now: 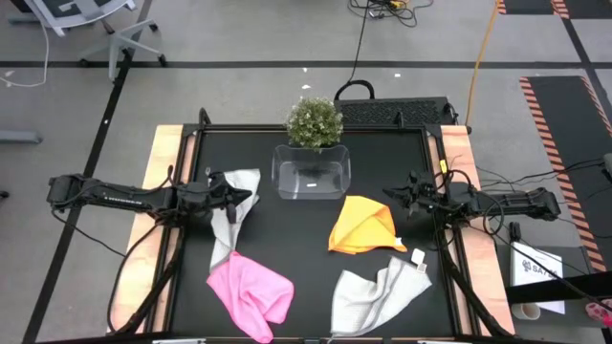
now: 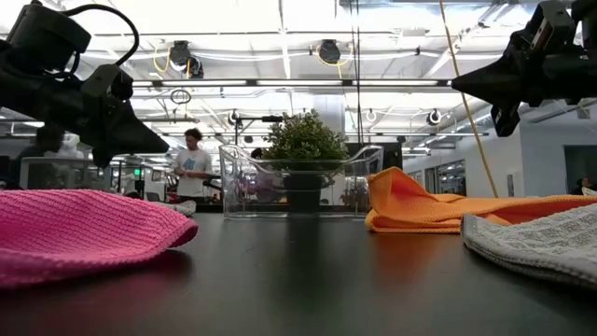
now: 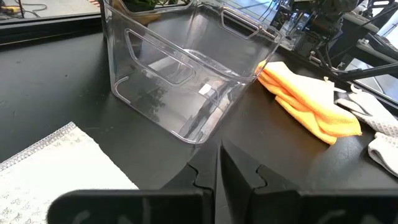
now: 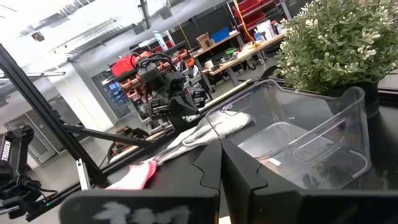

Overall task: Fold microfiber towels
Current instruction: Fold the orange microfiber towel on the table

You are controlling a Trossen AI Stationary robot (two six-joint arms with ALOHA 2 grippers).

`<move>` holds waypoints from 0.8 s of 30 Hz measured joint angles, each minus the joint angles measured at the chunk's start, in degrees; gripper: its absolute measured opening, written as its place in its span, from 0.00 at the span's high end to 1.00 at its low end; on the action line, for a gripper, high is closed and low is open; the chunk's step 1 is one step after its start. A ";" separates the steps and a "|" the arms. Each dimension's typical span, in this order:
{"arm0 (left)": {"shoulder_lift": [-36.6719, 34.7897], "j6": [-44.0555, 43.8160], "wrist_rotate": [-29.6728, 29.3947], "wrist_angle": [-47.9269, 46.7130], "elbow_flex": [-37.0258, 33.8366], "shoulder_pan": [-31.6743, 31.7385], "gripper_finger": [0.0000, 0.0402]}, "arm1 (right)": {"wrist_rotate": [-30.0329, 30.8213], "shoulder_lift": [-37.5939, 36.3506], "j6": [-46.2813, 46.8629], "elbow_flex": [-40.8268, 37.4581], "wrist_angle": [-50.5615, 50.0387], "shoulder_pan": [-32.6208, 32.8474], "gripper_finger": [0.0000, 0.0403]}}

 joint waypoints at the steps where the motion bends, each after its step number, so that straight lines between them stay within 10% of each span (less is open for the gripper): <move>1: 0.01 0.00 0.02 0.00 0.00 0.00 0.95 | 0.00 0.00 -0.07 0.00 0.00 -0.01 1.00; 24: -0.01 0.00 0.00 0.01 0.00 0.00 0.95 | 0.04 0.00 -1.39 0.00 -0.15 -0.01 1.00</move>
